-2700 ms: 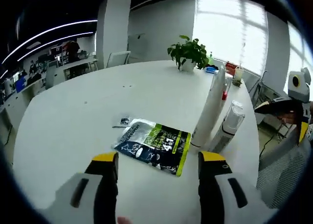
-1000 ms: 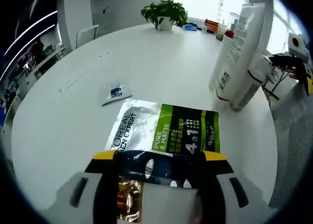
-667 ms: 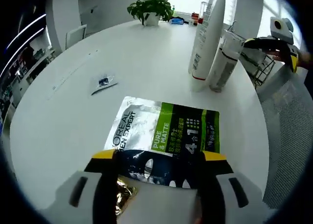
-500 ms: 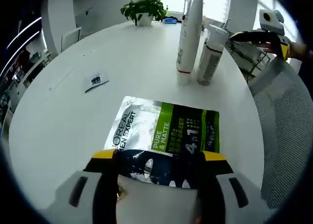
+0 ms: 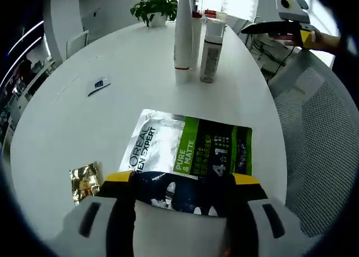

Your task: Arrange the skincare products in the storage area until every visible bottle or jar stands upright without overlapping.

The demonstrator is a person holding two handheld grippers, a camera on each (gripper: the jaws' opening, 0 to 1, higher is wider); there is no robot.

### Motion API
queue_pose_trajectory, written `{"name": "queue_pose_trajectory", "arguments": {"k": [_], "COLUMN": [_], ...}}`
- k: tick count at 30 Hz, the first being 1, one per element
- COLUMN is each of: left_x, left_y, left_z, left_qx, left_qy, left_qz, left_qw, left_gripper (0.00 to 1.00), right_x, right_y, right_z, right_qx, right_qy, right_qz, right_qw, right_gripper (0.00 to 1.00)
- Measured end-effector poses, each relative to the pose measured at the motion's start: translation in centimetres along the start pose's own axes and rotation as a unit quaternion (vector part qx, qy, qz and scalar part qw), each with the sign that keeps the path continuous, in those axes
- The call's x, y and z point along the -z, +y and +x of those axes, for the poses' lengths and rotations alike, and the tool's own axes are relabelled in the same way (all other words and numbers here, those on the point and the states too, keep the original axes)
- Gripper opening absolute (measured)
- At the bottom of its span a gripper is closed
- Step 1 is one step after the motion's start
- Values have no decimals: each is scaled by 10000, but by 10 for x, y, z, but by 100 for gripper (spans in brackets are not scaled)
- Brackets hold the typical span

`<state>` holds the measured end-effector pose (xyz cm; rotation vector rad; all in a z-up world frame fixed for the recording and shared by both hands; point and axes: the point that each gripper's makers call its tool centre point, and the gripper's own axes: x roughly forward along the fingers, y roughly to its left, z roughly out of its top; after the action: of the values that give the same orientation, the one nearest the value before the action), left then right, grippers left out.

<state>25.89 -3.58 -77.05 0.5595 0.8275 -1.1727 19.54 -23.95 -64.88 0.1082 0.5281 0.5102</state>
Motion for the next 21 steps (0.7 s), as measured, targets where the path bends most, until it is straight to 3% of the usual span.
{"name": "queue_pose_trajectory", "arguments": {"k": [8, 21], "left_x": [11, 18], "left_y": [-20, -29], "left_z": [-5, -9], "left_qx": [94, -71], "left_qy": [86, 134], "left_qz": [124, 13], "left_qw": [9998, 9999], "left_gripper": [61, 61], "right_x": [1, 4], "right_y": [6, 11], "right_z": [0, 1], "right_qx": [-144, -303], "right_qy": [24, 94], "right_qz": [-79, -70], "right_qw": [9999, 9995], "right_gripper": [97, 96]}}
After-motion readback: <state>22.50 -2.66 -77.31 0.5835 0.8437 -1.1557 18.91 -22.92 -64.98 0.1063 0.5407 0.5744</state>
